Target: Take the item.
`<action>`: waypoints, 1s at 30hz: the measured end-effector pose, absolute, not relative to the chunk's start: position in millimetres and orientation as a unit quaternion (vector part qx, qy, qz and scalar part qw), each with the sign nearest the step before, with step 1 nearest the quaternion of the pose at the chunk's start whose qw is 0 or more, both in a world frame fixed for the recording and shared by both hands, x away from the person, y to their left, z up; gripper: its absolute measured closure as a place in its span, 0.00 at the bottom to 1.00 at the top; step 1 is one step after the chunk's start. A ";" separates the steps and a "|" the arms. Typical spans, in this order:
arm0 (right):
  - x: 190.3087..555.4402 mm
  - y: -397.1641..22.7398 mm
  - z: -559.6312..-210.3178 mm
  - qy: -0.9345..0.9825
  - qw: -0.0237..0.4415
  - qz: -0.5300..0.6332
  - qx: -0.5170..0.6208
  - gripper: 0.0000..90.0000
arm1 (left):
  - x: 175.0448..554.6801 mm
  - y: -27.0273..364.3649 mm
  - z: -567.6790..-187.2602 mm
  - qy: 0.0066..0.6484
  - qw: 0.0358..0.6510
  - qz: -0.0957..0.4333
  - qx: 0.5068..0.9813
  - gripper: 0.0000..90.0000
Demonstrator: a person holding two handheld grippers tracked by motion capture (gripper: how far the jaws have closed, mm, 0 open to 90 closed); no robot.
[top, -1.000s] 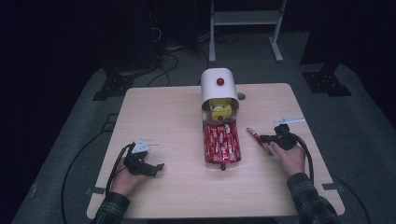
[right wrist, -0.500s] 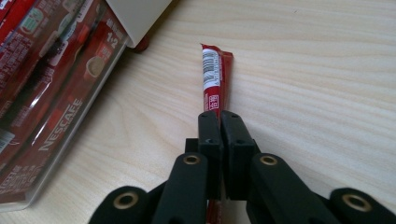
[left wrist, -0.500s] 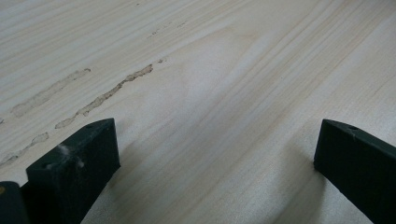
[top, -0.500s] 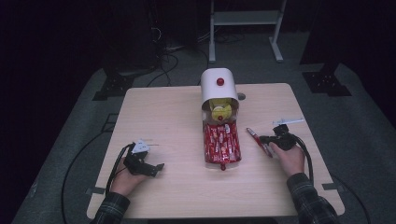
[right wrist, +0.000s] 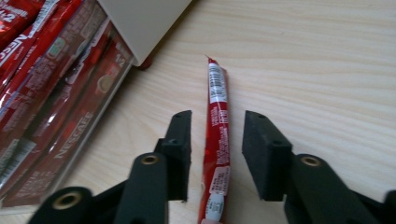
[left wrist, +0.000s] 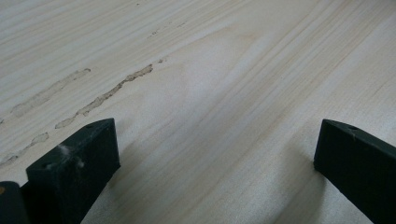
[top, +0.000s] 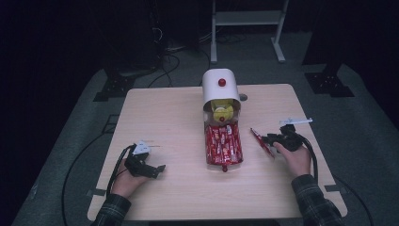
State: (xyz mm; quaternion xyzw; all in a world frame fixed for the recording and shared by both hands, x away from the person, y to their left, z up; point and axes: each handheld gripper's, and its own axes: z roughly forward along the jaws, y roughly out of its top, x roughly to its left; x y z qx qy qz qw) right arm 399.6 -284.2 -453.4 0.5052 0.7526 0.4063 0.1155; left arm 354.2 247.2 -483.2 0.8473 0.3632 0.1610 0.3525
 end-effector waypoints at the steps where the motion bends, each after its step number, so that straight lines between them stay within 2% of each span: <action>1: 399.6 -284.8 -453.1 0.753 0.117 0.406 0.504 0.64 | 354.2 247.2 -483.2 0.363 0.352 0.161 0.847 0.00; 6: 397.4 -291.0 -448.7 0.748 0.137 0.404 0.508 0.55 | 354.2 247.3 -483.2 0.363 0.352 0.161 0.847 0.00; 30: 398.6 -317.6 -452.7 0.731 0.205 0.360 0.543 0.25 | 354.2 247.2 -483.2 0.363 0.352 0.161 0.847 0.00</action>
